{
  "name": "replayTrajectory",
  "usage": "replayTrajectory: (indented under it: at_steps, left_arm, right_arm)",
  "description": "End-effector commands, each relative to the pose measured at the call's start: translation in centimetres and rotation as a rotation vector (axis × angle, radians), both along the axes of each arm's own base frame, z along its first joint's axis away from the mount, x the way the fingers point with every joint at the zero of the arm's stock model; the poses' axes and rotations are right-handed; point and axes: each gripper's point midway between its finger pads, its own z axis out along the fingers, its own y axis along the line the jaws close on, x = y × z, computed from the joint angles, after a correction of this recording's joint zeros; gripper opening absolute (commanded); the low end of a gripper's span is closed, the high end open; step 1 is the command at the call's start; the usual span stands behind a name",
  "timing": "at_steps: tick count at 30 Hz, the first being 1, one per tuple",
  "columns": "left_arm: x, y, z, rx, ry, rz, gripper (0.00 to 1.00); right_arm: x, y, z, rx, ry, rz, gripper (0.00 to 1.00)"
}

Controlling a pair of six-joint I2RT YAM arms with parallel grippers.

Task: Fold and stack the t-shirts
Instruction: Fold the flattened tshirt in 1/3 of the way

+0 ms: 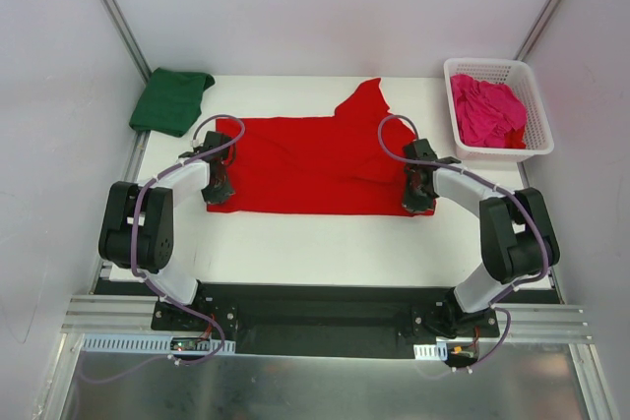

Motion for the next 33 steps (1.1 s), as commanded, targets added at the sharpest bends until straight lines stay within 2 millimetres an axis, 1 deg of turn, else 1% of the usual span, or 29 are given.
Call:
replayTrajectory:
  at_steps: [1,5,10,11,13,14,16,17,21,22,23,24,25,26,27,29,30,31,33]
  left_arm:
    - [-1.7,1.8,-0.6,0.082,0.084,0.002,0.00]
    - [-1.6,1.7,-0.3,0.079,0.078,0.000,0.00]
    - [-1.1,0.6,0.8,0.021,0.038,-0.018,0.00]
    - [-0.9,0.4,1.5,0.014,0.015,-0.022,0.00]
    - [-1.0,0.0,2.2,0.000,-0.008,-0.024,0.00]
    - [-0.9,-0.2,3.2,-0.011,-0.039,-0.026,0.00]
    - [-1.2,-0.8,3.8,-0.036,-0.051,-0.034,0.00]
    - [-1.2,-1.0,4.6,-0.048,-0.076,-0.034,0.00]
    - [-1.5,-2.1,6.2,-0.087,-0.120,-0.052,0.00]
    - [-1.6,-2.4,6.9,-0.095,-0.143,-0.056,0.00]
    - [-1.8,-2.8,7.1,-0.105,-0.146,-0.060,0.00]
    - [-1.8,-3.0,7.4,-0.116,-0.159,-0.062,0.00]
    - [-1.8,-3.2,8.1,-0.125,-0.181,-0.065,0.00]
    - [-1.8,-3.6,8.3,-0.140,-0.192,-0.067,0.00]
    - [-1.7,-3.7,8.8,-0.144,-0.211,-0.069,0.00]
    - [-1.5,-4.0,9.7,-0.147,-0.246,-0.084,0.01]
    - [-1.3,-4.0,10.1,-0.146,-0.262,-0.086,0.02]
    - [-1.3,-4.0,10.5,-0.144,-0.275,-0.089,0.02]
    - [-1.1,-4.0,11.1,-0.146,-0.296,-0.095,0.03]
  right_arm:
    - [-0.7,-1.6,0.1,-0.085,0.033,-0.025,0.02]
    - [-0.9,-2.1,0.7,-0.103,0.017,-0.036,0.02]
    - [-0.8,-2.1,2.2,-0.097,-0.019,-0.040,0.02]
    - [-1.0,-2.1,2.8,-0.095,-0.029,-0.042,0.02]
    - [-1.1,-2.2,3.5,-0.099,-0.048,-0.043,0.02]
    - [-1.2,-2.2,4.2,-0.096,-0.061,-0.047,0.02]
    - [-1.5,-2.3,4.7,-0.098,-0.066,-0.047,0.02]
    - [-1.5,-2.2,5.1,-0.094,-0.077,-0.052,0.02]
    - [-1.8,-2.2,6.6,-0.085,-0.119,-0.049,0.02]
    - [-1.5,-2.0,6.8,-0.076,-0.137,-0.041,0.02]
    - [-1.5,-1.8,6.8,-0.069,-0.145,-0.032,0.02]
    - [-1.4,-1.3,7.0,-0.039,-0.158,-0.009,0.02]
    - [-0.8,-0.7,7.1,-0.014,-0.181,0.007,0.02]
    - [-0.6,-0.2,7.2,0.008,-0.192,0.020,0.03]
    - [-0.5,0.6,7.1,0.045,-0.195,0.048,0.10]
    - [0.6,1.5,7.3,0.082,-0.221,0.069,0.21]
    - [1.1,2.1,7.6,0.107,-0.230,0.080,0.30]
    - [1.7,2.6,7.4,0.118,-0.234,0.092,0.35]
    - [3.0,3.7,8.1,0.156,-0.253,0.116,0.41]
